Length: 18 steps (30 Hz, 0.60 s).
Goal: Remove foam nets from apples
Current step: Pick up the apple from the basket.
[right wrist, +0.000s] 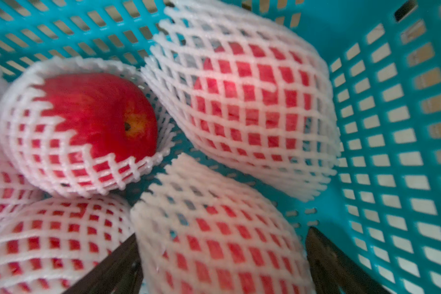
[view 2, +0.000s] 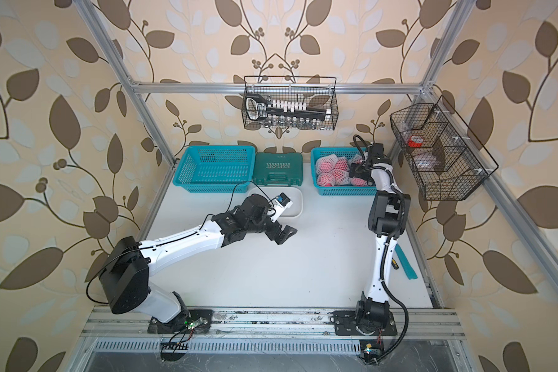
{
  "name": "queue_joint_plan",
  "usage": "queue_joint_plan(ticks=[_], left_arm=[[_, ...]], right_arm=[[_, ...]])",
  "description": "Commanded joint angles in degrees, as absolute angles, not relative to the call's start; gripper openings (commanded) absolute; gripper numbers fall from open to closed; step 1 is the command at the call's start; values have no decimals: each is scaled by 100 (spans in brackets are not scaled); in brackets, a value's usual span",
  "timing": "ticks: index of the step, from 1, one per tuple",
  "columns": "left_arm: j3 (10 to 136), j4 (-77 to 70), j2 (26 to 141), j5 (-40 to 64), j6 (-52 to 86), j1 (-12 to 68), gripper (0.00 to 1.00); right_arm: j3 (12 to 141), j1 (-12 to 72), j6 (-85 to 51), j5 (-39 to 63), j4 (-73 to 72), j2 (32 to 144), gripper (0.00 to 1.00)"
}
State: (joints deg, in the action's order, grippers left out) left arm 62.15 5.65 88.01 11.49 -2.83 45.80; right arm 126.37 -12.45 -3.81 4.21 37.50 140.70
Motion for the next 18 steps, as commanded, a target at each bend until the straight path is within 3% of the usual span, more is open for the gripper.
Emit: queue_joint_plan(ticks=[1,9,18], left_arm=[[6427,582,8765,1099,-346,4625,99],[6451,628,8779,1136,-337,4623,99],[6298,510,8655,904,-334,4623,99]], right_arm=[[12771,-1266,-373,599,3780,14289,92],[12807,-1266,-466,598,3731,14431,90],[12778,-1272,-545,529,3709,14506,80]])
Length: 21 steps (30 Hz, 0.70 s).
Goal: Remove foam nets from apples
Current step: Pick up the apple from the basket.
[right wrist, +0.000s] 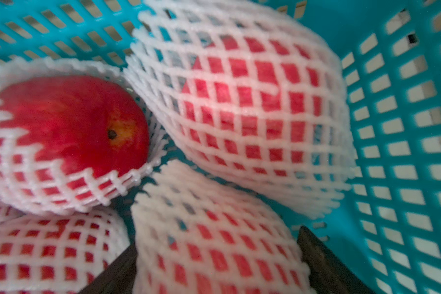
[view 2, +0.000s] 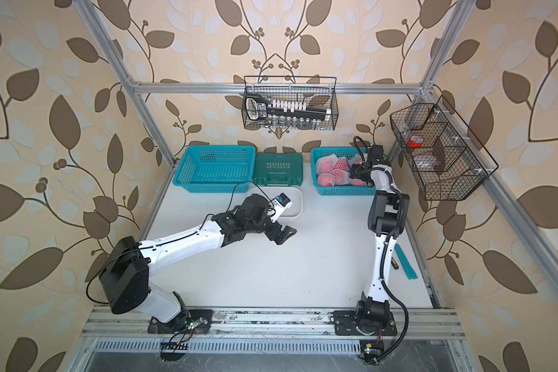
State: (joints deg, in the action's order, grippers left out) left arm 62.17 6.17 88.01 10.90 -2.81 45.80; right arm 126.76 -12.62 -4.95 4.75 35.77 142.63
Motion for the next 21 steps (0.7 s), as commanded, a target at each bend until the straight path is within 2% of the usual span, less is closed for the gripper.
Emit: queue_joint_plan(ticks=[1,21], left_arm=[[6277,501,8624,858,-328,4625,99],[5985,437,8304,329,-334,4623,99]], right_arm=[[12770,-1270,-561,530,3709,14498,79],[11813,-1266,-791,572,3220,13439,75]])
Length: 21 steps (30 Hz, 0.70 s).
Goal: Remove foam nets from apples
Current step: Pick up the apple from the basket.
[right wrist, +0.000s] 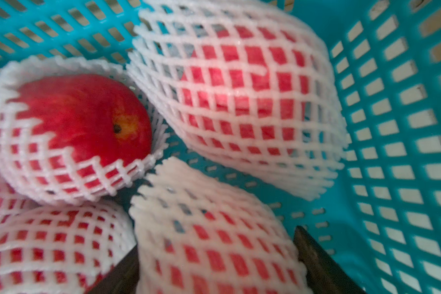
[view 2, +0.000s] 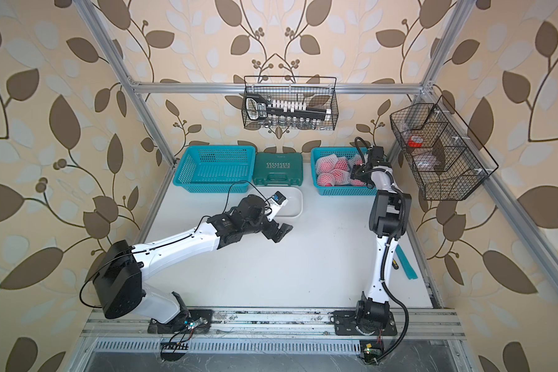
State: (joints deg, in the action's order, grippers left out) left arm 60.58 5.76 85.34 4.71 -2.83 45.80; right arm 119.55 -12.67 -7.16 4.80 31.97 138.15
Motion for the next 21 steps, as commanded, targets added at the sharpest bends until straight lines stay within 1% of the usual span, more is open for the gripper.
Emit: queue_joint_plan(ticks=[1,9,12,21], left_arm=[[5976,439,8300,323,-342,4623,99],[5936,478,7994,276,-354,4623,99],[5941,509,7950,257,-369,4623,99],[5894,536,7854,253,-360,4623,99]], right_arm=[[11779,-1266,-802,585,3204,13371,76],[11688,-1266,-896,709,3199,13004,76],[11629,-1266,-976,907,3200,12790,76],[11169,-1126,-1079,1205,3208,11816,76]])
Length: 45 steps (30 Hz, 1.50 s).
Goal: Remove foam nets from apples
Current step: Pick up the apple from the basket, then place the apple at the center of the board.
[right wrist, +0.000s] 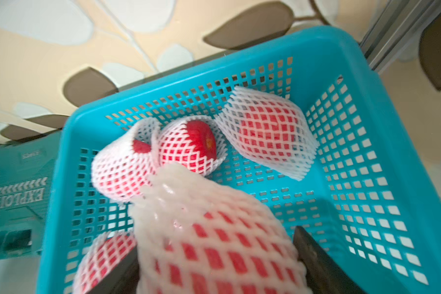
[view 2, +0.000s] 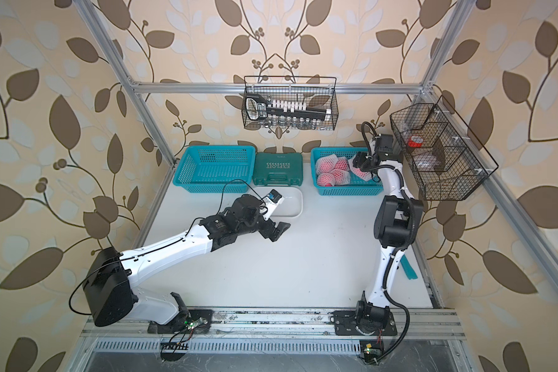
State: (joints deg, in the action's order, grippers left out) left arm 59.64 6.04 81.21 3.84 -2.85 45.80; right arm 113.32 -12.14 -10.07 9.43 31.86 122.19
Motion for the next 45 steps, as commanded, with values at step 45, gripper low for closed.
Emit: queue_joint_plan(ticks=[45], left_arm=[[2413,-1160,6139,377,388,4623,99]], right_arm=[[5044,4389,-2026,275,916,8923,100]])
